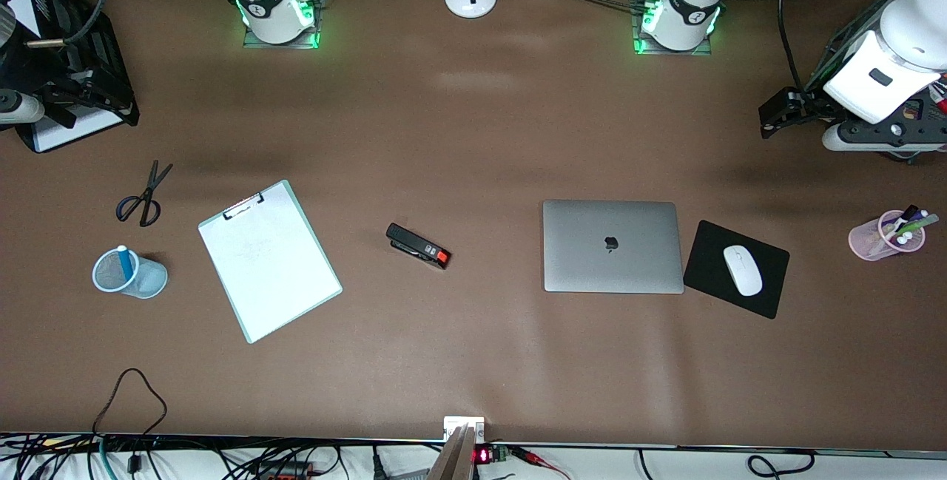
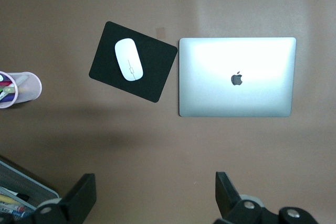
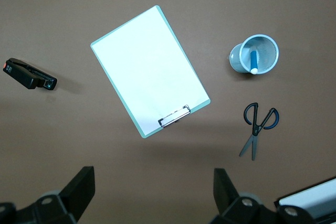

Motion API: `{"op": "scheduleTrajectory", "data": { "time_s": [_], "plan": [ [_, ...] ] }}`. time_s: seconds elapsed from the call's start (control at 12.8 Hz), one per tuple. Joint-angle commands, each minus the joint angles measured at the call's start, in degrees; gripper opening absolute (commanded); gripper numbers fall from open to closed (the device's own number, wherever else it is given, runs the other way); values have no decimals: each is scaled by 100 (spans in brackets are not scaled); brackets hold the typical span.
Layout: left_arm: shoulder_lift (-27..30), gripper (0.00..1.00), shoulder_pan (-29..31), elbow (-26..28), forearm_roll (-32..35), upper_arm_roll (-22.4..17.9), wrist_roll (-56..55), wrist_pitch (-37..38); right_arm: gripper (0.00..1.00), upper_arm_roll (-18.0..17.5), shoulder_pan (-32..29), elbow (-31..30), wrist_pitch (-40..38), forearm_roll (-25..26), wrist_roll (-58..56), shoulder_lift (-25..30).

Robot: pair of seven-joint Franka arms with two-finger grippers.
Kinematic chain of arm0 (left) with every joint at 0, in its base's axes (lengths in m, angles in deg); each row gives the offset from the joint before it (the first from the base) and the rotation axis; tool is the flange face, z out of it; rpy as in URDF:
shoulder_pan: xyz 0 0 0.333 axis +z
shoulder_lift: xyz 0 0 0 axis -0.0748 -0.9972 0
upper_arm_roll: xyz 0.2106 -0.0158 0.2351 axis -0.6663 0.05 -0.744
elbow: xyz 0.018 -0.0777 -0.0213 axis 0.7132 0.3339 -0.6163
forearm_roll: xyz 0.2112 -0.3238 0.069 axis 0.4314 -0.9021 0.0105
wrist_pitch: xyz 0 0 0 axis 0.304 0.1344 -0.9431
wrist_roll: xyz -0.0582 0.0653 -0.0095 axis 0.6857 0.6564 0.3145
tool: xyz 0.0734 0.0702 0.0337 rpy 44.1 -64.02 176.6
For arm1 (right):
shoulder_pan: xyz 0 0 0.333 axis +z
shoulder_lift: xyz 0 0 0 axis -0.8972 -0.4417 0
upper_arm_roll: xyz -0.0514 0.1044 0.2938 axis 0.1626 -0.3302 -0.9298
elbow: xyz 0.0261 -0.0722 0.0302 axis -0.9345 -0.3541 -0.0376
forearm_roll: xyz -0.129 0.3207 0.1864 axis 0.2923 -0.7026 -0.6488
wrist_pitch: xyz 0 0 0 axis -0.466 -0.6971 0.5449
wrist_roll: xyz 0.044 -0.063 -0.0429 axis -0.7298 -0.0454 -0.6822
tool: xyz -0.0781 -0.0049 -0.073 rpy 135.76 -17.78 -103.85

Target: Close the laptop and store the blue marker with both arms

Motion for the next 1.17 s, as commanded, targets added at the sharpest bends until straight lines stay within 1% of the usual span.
{"op": "scheduleTrajectory", "data": {
  "time_s": [0.0,0.55,0.7,1.09],
  "plan": [
    [-34,100,-25,-160,98,-7,104,137,100,10,-15,37,-11,80,-17,8],
    [-34,100,-25,-160,89,46,104,137,100,19,-76,46,-55,98,-17,-10],
    [-34,100,-17,-160,89,46,104,137,100,10,-94,63,-55,334,-8,-45],
    [-34,100,-17,-160,89,64,96,137,100,10,-68,125,-64,344,36,-80]
  ]
}}
